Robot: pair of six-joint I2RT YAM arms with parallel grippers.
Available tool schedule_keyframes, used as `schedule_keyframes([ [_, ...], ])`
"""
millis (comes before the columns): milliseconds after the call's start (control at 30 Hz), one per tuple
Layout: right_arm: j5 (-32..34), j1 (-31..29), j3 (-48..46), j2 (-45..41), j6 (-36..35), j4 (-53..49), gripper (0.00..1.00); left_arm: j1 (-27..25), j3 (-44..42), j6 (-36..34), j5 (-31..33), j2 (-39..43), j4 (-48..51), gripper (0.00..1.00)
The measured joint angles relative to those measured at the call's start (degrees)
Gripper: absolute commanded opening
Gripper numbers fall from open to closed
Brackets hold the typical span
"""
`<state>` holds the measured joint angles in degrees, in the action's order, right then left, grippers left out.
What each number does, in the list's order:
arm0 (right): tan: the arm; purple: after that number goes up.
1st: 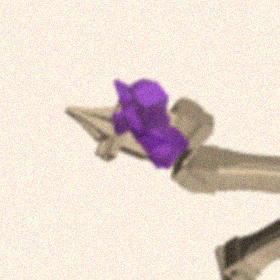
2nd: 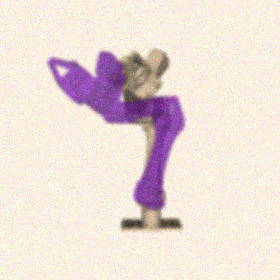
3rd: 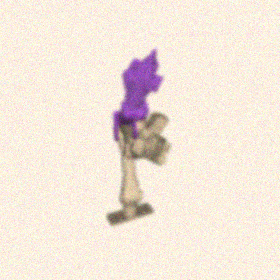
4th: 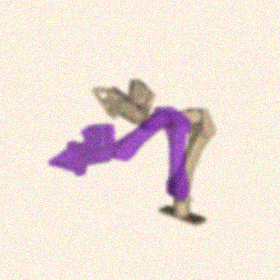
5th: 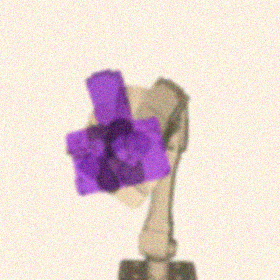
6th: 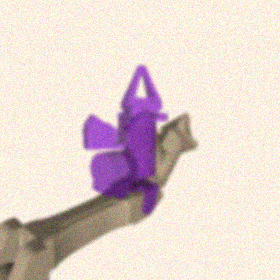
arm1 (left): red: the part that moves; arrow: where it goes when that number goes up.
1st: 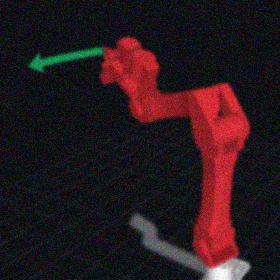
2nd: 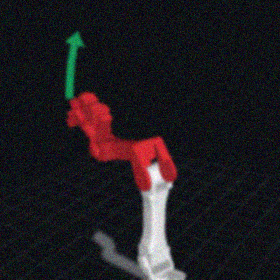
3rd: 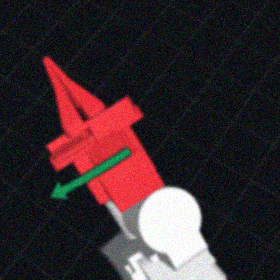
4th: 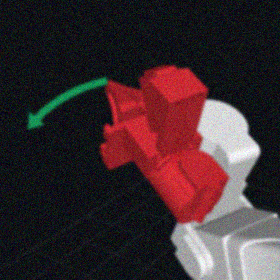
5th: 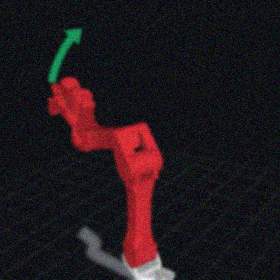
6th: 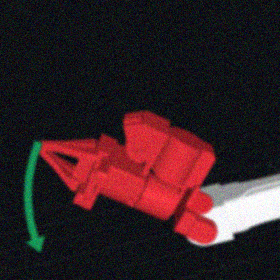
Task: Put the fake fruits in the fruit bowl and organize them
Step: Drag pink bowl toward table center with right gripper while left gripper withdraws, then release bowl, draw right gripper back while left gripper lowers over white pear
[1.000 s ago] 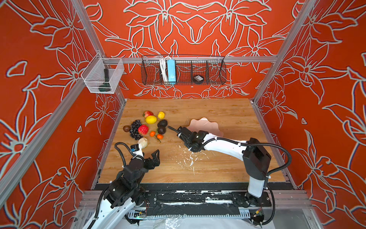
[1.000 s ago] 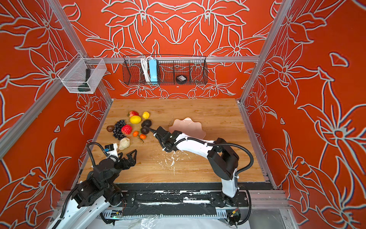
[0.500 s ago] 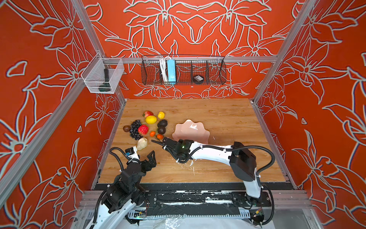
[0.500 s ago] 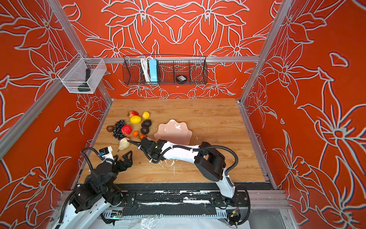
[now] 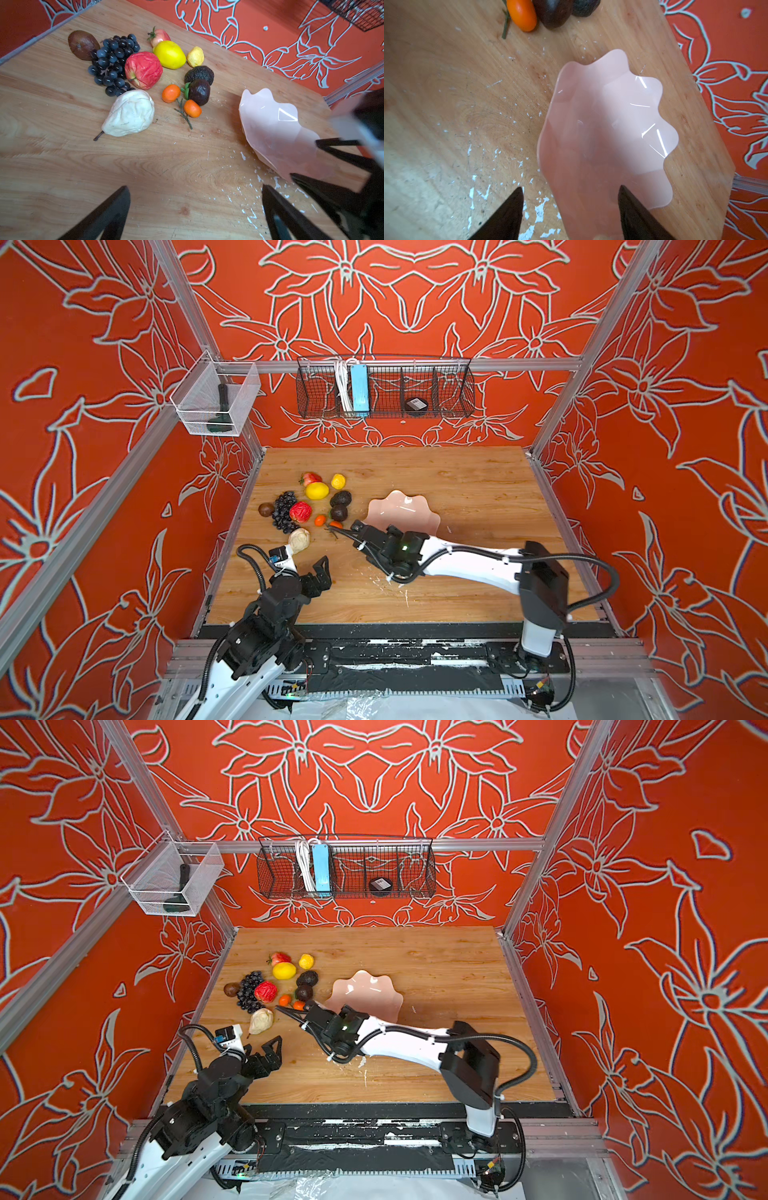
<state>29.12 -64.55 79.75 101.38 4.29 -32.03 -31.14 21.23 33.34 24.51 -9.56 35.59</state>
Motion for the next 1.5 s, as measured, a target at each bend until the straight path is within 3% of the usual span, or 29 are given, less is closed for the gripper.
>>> schedule_keyframes([
  [133,-1.73,2.45,-8.57,-11.74,3.39,1.4,0.76,0.0,-0.04,-0.76,-2.91,-5.64,-2.49,0.99],
  [233,-3.93,7.54,-16.02,-21.16,6.97,2.51,0.78,0.0,0.63,-0.2,-7.39,-12.07,-4.96,0.99],
  [433,-9.03,17.84,-30.73,-38.95,14.51,5.64,0.8,-0.04,12.07,2.32,-16.41,-33.09,-5.35,0.98],
  [533,-10.8,19.12,-36.24,-44.68,17.49,7.23,0.8,-0.07,17.31,2.56,-16.13,-40.83,-4.13,0.98],
  [700,-11.63,19.56,-42.95,-50.12,21.46,9.01,0.8,0.39,24.15,3.41,-7.82,-48.46,0.85,0.99],
  [867,-11.67,19.58,-49.11,-55.8,24.65,10.43,0.8,9.94,28.55,4.04,-2.54,-55.54,2.4,0.98],
  [1067,-13.75,19.58,-51.17,-58.64,26.27,11.08,0.8,21.86,28.59,5.09,-2.43,-59.98,2.43,0.98],
  [1300,-15.69,19.58,-55.54,-62.12,27.39,11.67,0.8,28.39,28.83,5.44,-5.29,-62.38,0.81,0.98],
  [1500,-16.0,19.58,-56.5,-64.39,27.65,11.26,0.81,33.09,31.91,4.66,-9.44,-70.58,-0.96,0.98],
])
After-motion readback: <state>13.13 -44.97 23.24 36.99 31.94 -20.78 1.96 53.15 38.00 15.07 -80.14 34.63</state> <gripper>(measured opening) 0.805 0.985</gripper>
